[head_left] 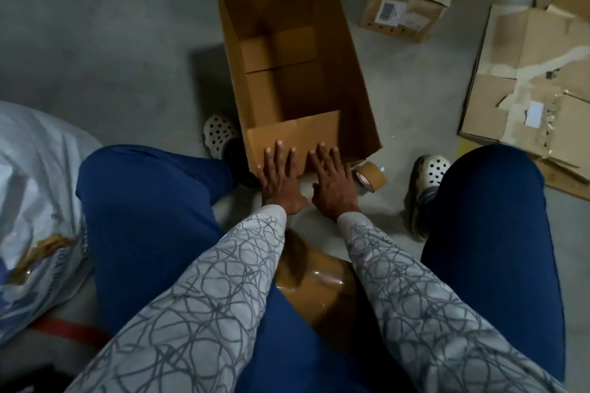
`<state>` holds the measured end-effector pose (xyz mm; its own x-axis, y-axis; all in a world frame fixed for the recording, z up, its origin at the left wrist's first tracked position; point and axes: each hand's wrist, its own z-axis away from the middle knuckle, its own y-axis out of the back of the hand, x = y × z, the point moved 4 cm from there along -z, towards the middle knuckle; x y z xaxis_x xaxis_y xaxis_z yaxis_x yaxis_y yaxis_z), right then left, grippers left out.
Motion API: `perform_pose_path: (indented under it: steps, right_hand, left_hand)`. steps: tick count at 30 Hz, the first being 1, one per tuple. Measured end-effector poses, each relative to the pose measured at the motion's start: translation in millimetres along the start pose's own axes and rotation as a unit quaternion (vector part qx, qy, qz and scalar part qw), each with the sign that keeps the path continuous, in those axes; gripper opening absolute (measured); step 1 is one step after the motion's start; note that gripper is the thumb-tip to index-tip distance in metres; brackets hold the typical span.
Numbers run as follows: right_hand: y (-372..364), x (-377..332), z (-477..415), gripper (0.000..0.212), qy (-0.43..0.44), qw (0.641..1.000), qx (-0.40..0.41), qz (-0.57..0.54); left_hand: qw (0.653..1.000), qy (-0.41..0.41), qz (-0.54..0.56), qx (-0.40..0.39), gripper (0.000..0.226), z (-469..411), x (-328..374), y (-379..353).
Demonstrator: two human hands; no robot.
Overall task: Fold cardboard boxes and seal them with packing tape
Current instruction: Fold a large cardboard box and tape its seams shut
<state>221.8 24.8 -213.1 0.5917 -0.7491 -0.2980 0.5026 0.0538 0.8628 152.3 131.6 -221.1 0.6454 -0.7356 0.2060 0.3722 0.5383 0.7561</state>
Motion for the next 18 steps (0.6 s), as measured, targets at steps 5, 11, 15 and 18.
perform_pose_path:
  steps: [5,11,15,18]
  right_hand:
    - [-12.3,11.5,-7.7,0.088,-0.012,0.997,-0.070,-0.010]
    - [-5.1,21.3,-28.8,0.082,-0.011,0.989,-0.148,-0.006]
    - [10.9,22.2,-30.5,0.076,-0.023,0.985,-0.168,-0.027]
    - [16.6,17.8,-34.4,0.072,-0.029,0.989,-0.139,-0.044]
  left_hand:
    - [0.996,0.015,0.003,-0.085,0.112,-19.9,-4.6,-6.5]
    - [0.988,0.002,-0.013,-0.152,0.099,-29.7,-7.0,-8.8]
    - [0.988,0.007,0.004,-0.154,0.093,-26.4,-1.9,7.0]
    - [0.992,0.000,0.009,-0.128,0.088,-20.4,10.6,29.2]
